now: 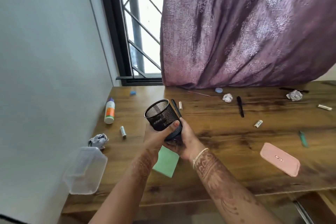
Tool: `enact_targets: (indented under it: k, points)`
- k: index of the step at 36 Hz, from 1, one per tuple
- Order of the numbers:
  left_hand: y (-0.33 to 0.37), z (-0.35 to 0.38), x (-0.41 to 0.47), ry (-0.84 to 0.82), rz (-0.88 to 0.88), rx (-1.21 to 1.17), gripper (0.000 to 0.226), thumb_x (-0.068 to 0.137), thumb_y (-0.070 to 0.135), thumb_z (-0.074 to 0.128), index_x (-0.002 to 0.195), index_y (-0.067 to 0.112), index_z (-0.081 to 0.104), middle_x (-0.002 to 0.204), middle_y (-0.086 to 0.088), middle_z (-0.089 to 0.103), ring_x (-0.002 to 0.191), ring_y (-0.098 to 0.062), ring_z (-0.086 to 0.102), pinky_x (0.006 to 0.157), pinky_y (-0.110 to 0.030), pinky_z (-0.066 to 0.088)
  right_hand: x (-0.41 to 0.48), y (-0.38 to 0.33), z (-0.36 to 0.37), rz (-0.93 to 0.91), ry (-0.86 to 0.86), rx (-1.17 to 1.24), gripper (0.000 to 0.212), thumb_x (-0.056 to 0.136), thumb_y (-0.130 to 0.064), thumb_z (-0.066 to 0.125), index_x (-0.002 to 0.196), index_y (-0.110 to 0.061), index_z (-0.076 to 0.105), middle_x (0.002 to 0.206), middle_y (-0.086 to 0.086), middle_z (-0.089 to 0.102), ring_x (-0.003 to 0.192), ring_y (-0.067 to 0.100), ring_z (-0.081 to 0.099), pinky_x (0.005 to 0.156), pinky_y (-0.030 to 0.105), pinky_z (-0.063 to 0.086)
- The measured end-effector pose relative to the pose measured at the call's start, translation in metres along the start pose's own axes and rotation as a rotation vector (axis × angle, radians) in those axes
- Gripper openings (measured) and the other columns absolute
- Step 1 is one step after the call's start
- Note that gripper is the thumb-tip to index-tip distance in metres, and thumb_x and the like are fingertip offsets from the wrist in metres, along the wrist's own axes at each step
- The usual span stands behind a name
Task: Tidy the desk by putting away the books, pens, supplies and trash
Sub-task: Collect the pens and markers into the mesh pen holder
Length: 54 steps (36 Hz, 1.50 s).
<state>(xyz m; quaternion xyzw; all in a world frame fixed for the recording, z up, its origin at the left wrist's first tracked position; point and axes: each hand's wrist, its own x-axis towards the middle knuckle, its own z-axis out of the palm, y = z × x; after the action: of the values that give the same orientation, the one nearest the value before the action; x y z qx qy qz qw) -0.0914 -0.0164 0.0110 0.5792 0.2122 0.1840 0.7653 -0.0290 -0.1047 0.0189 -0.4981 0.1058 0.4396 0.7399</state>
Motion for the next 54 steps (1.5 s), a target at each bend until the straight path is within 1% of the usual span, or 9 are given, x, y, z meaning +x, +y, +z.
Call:
enact_targets:
  k: [4, 7, 9, 13, 23, 29, 35, 40, 54]
  points:
    - [-0.004, 0.007, 0.015, 0.043, 0.019, -0.011, 0.082, 0.049, 0.039, 0.092, 0.118, 0.007, 0.062, 0.109, -0.008, 0.073, 0.102, -0.026, 0.070, 0.089, -0.040, 0.056, 0.025, -0.012, -0.010, -0.027, 0.023, -0.087, 0.065, 0.094, -0.062, 0.039, 0.114, -0.007, 0.066, 0.112, 0.020, 0.068, 0.100, 0.031, 0.066, 0.095, 0.045, 0.052]
    - [-0.007, 0.009, 0.027, 0.097, 0.023, -0.005, 0.087, 0.046, 0.043, 0.094, 0.119, 0.009, 0.062, 0.109, -0.007, 0.073, 0.103, -0.024, 0.070, 0.087, -0.036, 0.057, 0.041, -0.025, -0.018, -0.186, 0.182, -0.263, 0.046, 0.099, -0.046, 0.043, 0.101, -0.008, 0.068, 0.093, 0.013, 0.071, 0.079, 0.026, 0.065, 0.079, 0.037, 0.055]
    - [-0.009, 0.008, 0.036, 0.151, 0.016, 0.005, 0.091, 0.042, 0.041, 0.096, 0.120, 0.009, 0.062, 0.108, -0.005, 0.073, 0.102, -0.022, 0.070, 0.087, -0.036, 0.057, 0.053, -0.033, -0.026, -0.366, 0.325, -0.529, 0.025, 0.097, -0.031, 0.051, 0.092, -0.014, 0.069, 0.083, 0.005, 0.069, 0.073, 0.023, 0.063, 0.065, 0.029, 0.050]
    - [-0.017, 0.006, 0.052, 0.241, 0.004, 0.027, 0.089, 0.038, 0.026, 0.097, 0.118, 0.009, 0.062, 0.105, -0.005, 0.074, 0.098, -0.020, 0.071, 0.085, -0.035, 0.058, 0.080, -0.048, -0.041, -0.529, 0.456, -1.109, 0.017, 0.087, -0.021, 0.059, 0.101, -0.021, 0.069, 0.102, 0.000, 0.072, 0.094, 0.023, 0.066, 0.083, 0.032, 0.052]
    - [-0.038, 0.001, 0.081, 0.385, -0.008, 0.083, 0.094, 0.039, 0.023, 0.094, 0.124, 0.013, 0.054, 0.115, -0.004, 0.069, 0.105, -0.018, 0.067, 0.095, -0.039, 0.054, 0.121, -0.080, -0.039, -0.701, 0.368, -1.706, 0.024, 0.086, -0.018, 0.063, 0.109, -0.011, 0.065, 0.107, 0.008, 0.068, 0.104, 0.028, 0.062, 0.081, 0.031, 0.049]
    - [-0.041, 0.001, 0.086, 0.422, -0.011, 0.070, 0.092, 0.042, 0.017, 0.091, 0.125, 0.015, 0.052, 0.116, -0.002, 0.068, 0.104, -0.014, 0.066, 0.087, -0.029, 0.054, 0.121, -0.090, -0.043, -0.701, 0.347, -1.614, 0.024, 0.076, -0.017, 0.066, 0.100, -0.017, 0.070, 0.097, 0.003, 0.072, 0.098, 0.025, 0.065, 0.081, 0.029, 0.049]
    - [-0.039, -0.002, 0.087, 0.429, -0.019, 0.074, 0.096, 0.038, 0.020, 0.093, 0.125, 0.014, 0.053, 0.114, -0.001, 0.069, 0.102, -0.014, 0.066, 0.080, -0.025, 0.054, 0.122, -0.103, -0.039, -0.592, 0.135, -0.865, 0.019, 0.080, -0.007, 0.073, 0.099, -0.004, 0.073, 0.081, -0.001, 0.071, 0.074, 0.015, 0.066, 0.078, 0.036, 0.059]
    - [-0.037, -0.001, 0.086, 0.419, -0.047, 0.128, 0.098, 0.036, 0.022, 0.095, 0.124, 0.013, 0.052, 0.115, -0.003, 0.068, 0.103, -0.015, 0.066, 0.081, -0.025, 0.054, 0.103, -0.120, -0.013, -0.452, -0.233, -0.303, 0.020, 0.092, 0.009, 0.054, 0.111, 0.008, 0.058, 0.082, 0.006, 0.059, 0.062, 0.008, 0.066, 0.064, 0.017, 0.057]
    - [-0.031, -0.001, 0.087, 0.446, -0.008, 0.155, 0.104, 0.029, 0.028, 0.094, 0.124, 0.013, 0.053, 0.115, -0.004, 0.069, 0.105, -0.017, 0.067, 0.096, -0.042, 0.053, 0.109, -0.121, 0.034, -0.707, -0.341, -1.159, 0.016, 0.075, -0.016, 0.080, 0.076, -0.027, 0.067, 0.075, -0.007, 0.067, 0.065, 0.002, 0.057, 0.069, 0.024, 0.050]
